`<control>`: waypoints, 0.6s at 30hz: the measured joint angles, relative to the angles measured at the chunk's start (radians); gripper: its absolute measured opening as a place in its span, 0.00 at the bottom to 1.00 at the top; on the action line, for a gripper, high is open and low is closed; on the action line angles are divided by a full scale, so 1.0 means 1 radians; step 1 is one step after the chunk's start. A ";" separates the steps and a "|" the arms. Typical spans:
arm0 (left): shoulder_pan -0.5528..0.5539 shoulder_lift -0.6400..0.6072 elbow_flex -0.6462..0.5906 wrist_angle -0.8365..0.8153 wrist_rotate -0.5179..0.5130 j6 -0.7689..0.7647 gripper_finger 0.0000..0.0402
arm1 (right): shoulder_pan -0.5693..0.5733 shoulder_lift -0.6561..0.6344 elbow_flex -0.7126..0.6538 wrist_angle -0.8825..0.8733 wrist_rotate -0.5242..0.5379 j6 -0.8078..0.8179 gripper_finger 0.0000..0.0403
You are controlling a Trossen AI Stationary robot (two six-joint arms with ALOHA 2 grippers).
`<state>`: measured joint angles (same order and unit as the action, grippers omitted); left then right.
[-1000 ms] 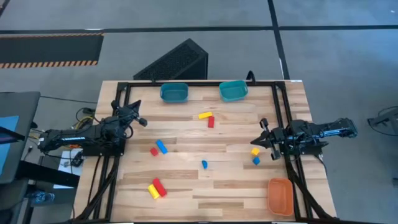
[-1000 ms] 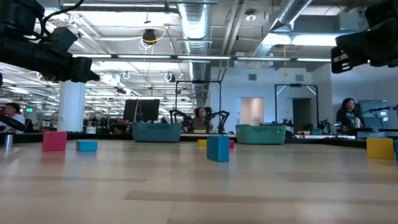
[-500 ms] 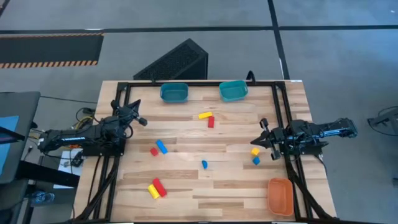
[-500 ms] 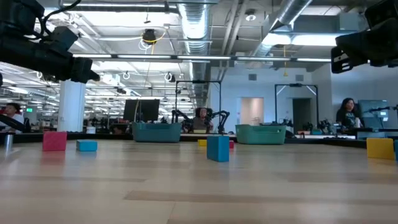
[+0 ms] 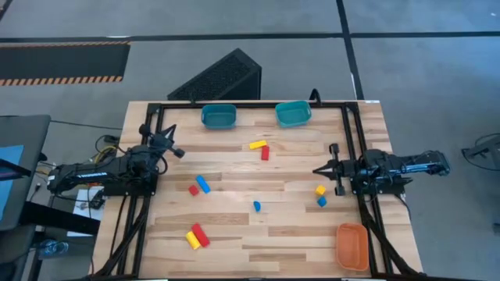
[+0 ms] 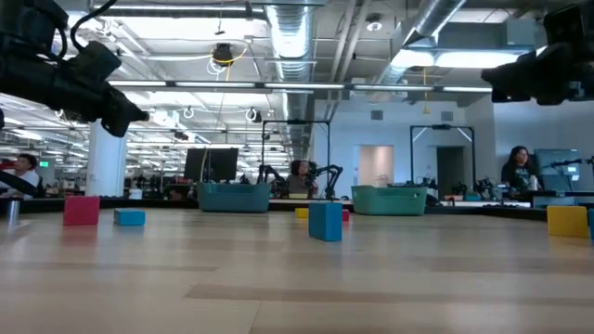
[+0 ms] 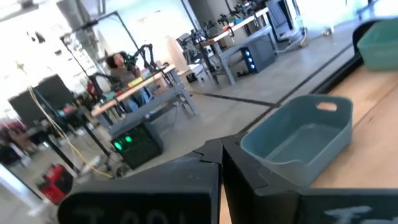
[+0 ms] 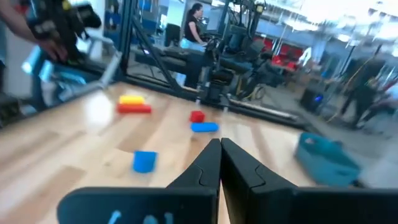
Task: Sort & place blocks by color
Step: Put the right blue block into the blue bin
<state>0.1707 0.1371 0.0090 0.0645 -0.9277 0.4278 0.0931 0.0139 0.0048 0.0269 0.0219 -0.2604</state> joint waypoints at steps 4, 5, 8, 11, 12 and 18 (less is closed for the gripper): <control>0.000 0.000 0.000 0.001 0.001 0.025 0.00 | -0.022 -0.001 0.002 0.015 0.010 -0.034 0.08; 0.001 0.000 0.001 0.004 0.002 0.021 0.00 | -0.029 -0.001 0.005 0.019 0.017 -0.035 0.08; 0.002 0.000 0.002 0.012 0.071 -0.131 0.00 | -0.045 0.000 0.007 0.072 0.027 -0.026 0.08; 0.000 0.000 0.002 0.073 0.222 -0.485 0.00 | -0.056 -0.001 0.010 0.209 0.038 0.131 0.08; 0.000 0.000 0.002 0.088 0.253 -0.590 0.00 | -0.060 -0.001 0.011 0.251 0.069 0.191 0.08; 0.001 0.000 0.002 0.082 0.234 -0.971 0.00 | -0.112 -0.001 0.012 0.382 0.548 0.546 0.08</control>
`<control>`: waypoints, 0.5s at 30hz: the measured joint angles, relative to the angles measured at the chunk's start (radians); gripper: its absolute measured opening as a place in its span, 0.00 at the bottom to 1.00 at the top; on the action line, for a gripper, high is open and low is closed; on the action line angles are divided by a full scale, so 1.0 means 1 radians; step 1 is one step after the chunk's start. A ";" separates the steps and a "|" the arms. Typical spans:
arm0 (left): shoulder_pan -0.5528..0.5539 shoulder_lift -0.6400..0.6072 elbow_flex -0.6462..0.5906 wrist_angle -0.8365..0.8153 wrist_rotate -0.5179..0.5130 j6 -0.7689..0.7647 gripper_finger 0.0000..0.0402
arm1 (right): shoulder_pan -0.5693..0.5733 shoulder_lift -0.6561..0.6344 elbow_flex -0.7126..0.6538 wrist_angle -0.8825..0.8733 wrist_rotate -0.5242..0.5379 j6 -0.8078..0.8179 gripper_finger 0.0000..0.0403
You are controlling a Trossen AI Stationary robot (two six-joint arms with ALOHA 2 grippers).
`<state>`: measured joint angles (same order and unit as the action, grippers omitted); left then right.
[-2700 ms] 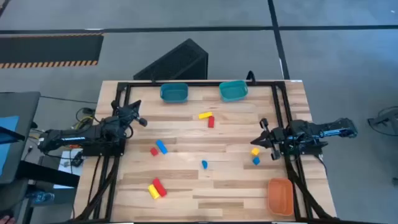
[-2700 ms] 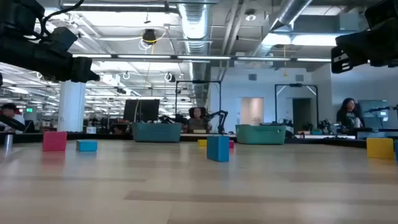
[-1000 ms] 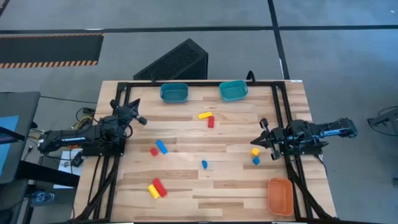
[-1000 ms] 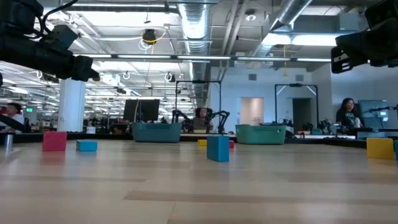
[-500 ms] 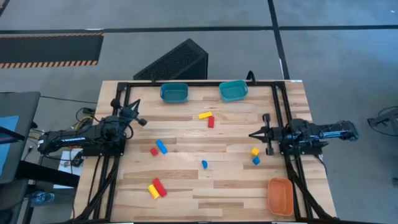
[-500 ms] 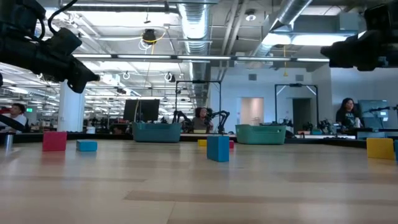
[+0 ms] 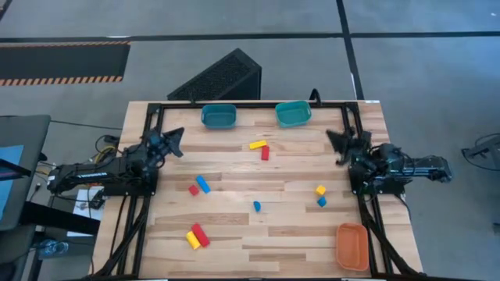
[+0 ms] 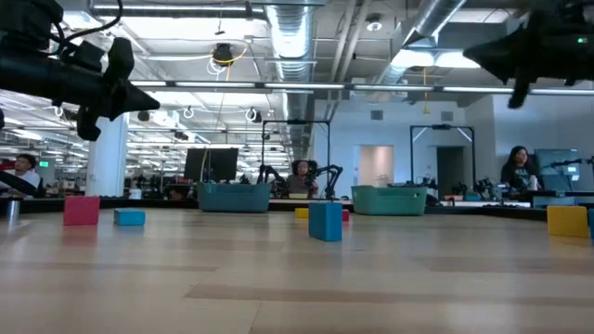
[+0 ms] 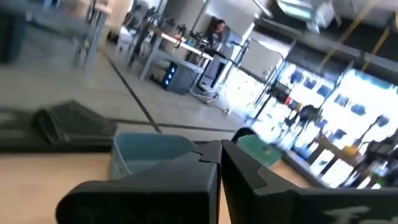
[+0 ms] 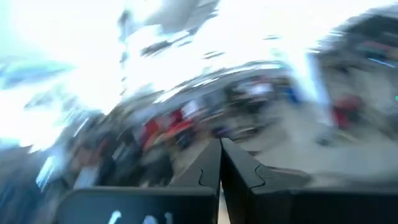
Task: Sort & place blocks by color
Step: Put the right blue block into the blue bin
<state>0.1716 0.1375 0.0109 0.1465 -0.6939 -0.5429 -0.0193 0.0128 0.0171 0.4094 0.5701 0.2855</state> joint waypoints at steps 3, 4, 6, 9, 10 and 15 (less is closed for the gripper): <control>0.001 0.000 0.000 0.049 -0.025 -0.019 0.00 | -0.033 0.000 0.001 0.000 0.125 0.184 0.08; 0.002 0.000 0.001 0.088 0.002 -0.019 0.00 | -0.043 0.000 0.001 0.000 0.119 0.213 0.08; 0.001 0.002 0.014 0.114 0.106 0.007 0.00 | -0.059 0.012 0.002 0.002 0.070 0.259 0.08; 0.000 0.034 0.051 0.118 0.233 0.040 0.00 | -0.069 0.054 0.006 0.001 0.028 0.365 0.08; 0.000 0.051 0.064 0.117 0.249 0.053 0.00 | -0.069 0.075 0.012 -0.001 0.023 0.399 0.08; 0.001 0.202 0.149 0.114 0.243 0.093 0.02 | -0.065 0.258 0.110 -0.001 -0.035 0.478 0.04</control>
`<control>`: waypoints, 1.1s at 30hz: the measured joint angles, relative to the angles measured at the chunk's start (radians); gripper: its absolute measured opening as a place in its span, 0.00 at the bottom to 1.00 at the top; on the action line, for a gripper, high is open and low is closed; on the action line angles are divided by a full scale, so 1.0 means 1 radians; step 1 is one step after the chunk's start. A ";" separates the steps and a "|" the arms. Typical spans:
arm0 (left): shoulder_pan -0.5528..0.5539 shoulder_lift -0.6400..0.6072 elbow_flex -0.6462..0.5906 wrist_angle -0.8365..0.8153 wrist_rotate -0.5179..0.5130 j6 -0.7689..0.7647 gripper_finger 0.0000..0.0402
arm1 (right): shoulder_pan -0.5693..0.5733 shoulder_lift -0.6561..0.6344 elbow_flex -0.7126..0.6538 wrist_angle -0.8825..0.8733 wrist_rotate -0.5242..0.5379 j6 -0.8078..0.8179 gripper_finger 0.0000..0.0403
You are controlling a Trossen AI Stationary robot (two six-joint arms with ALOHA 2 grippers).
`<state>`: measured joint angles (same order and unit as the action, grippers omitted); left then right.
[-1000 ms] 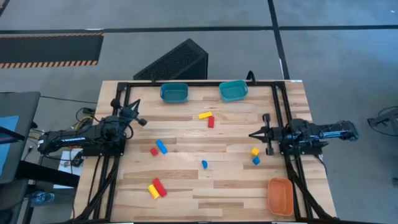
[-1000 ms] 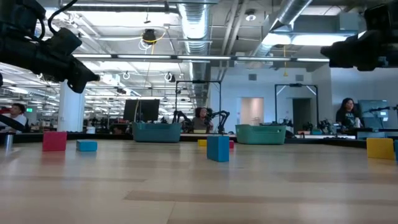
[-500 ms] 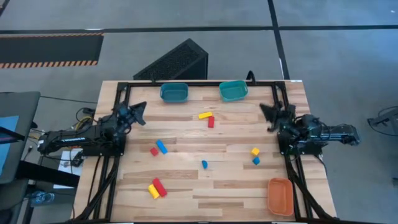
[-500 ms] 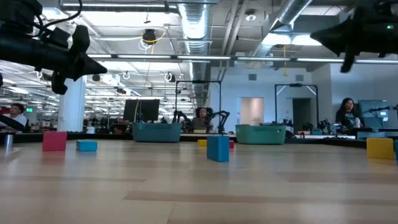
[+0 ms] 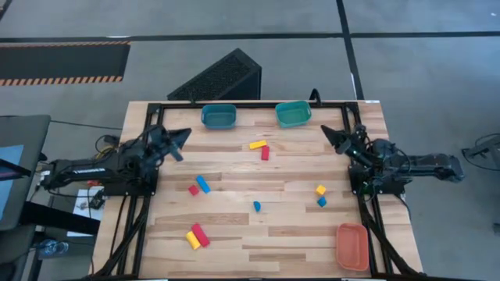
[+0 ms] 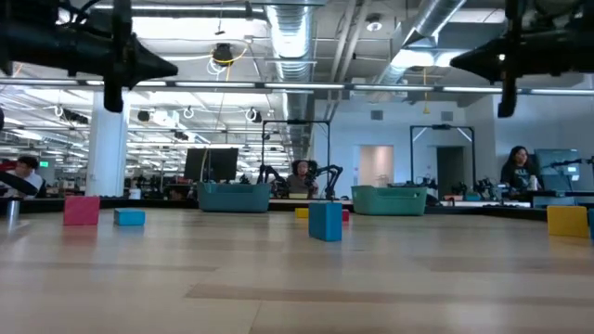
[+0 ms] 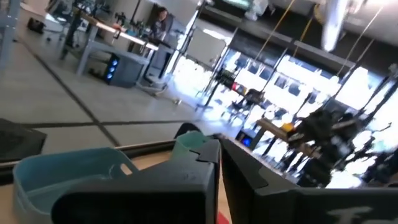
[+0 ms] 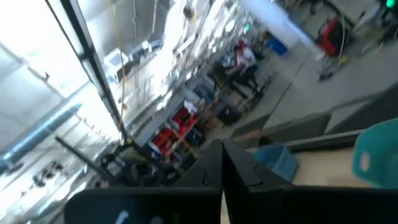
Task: Sort & place blocks by color
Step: Put the right blue block into the blue bin
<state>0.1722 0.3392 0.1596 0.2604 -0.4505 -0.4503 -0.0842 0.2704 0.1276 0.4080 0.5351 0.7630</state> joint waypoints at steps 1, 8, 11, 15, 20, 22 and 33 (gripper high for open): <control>0.000 0.038 0.020 0.000 -0.001 0.003 0.04 | 0.002 0.045 0.033 0.000 -0.015 0.002 0.03; 0.056 0.274 0.197 -0.097 0.078 -0.002 0.22 | 0.058 0.269 0.364 -0.283 -0.011 -0.116 0.05; 0.130 0.365 0.299 -0.259 0.160 0.019 0.28 | 0.071 0.335 0.525 -0.676 -0.013 -0.065 0.05; 0.219 0.486 0.446 -0.464 0.324 0.068 0.33 | 0.071 0.447 0.695 -1.129 -0.066 0.156 0.05; 0.256 0.612 0.569 -0.608 0.384 0.135 0.35 | 0.089 0.580 0.772 -1.396 -0.301 0.321 0.05; 0.260 0.652 0.602 -0.632 0.385 0.159 0.35 | 0.112 0.624 0.768 -1.447 -0.377 0.340 0.07; 0.262 0.762 0.737 -0.654 0.445 0.343 0.35 | 0.256 0.829 0.760 -1.454 -0.514 0.512 0.27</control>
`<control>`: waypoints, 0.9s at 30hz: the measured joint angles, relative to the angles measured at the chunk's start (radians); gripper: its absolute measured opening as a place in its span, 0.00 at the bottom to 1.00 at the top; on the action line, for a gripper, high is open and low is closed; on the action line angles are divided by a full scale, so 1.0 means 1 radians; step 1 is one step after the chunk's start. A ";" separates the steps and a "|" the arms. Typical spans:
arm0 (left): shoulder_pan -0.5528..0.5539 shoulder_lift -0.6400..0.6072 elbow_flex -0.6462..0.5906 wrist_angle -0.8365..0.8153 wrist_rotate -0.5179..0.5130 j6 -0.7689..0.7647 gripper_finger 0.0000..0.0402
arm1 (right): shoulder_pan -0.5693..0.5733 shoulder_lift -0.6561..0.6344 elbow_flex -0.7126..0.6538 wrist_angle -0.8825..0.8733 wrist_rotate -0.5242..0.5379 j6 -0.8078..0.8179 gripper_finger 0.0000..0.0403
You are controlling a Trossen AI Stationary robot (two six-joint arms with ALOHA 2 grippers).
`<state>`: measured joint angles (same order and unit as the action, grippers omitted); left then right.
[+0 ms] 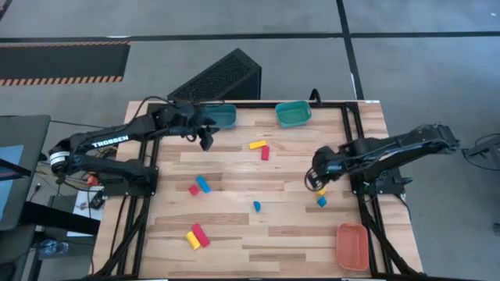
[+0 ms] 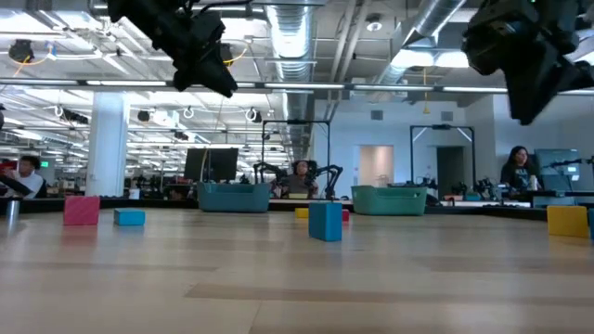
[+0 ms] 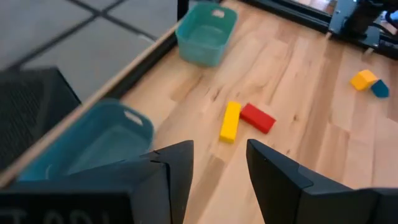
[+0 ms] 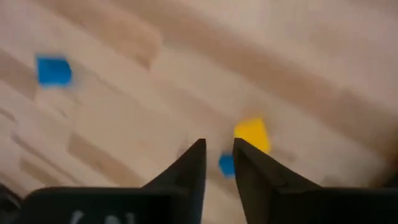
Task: Sort & place blocks by color
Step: Put the right blue block into the blue bin
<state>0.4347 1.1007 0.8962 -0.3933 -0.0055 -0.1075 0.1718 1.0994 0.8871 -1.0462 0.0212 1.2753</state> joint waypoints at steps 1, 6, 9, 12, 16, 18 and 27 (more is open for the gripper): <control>0.004 0.000 0.011 -0.010 -0.006 0.025 0.35 | 0.012 0.018 0.000 0.001 -0.030 0.013 0.30; 0.024 -0.005 0.028 -0.024 -0.030 0.077 0.35 | 0.098 0.118 0.000 0.040 -0.103 0.090 0.45; 0.031 -0.006 0.021 -0.018 -0.066 0.069 0.35 | 0.147 0.184 0.000 0.038 -0.104 0.186 0.53; 0.033 0.000 0.017 -0.025 -0.103 0.068 0.35 | 0.179 0.242 0.000 0.061 -0.107 0.271 0.59; 0.033 -0.001 0.017 -0.038 -0.108 0.112 0.35 | 0.211 0.301 0.000 0.081 -0.130 0.321 0.62; 0.033 -0.001 0.017 -0.046 -0.107 0.140 0.35 | 0.222 0.331 0.000 0.064 -0.131 0.321 0.62; 0.033 -0.001 0.017 -0.035 -0.107 0.223 0.35 | 0.177 0.454 -0.002 0.044 -0.130 0.126 0.62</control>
<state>0.4675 1.1000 0.9134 -0.4278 -0.1127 0.1158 0.3492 1.5538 0.8856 -1.0021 -0.1085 1.4013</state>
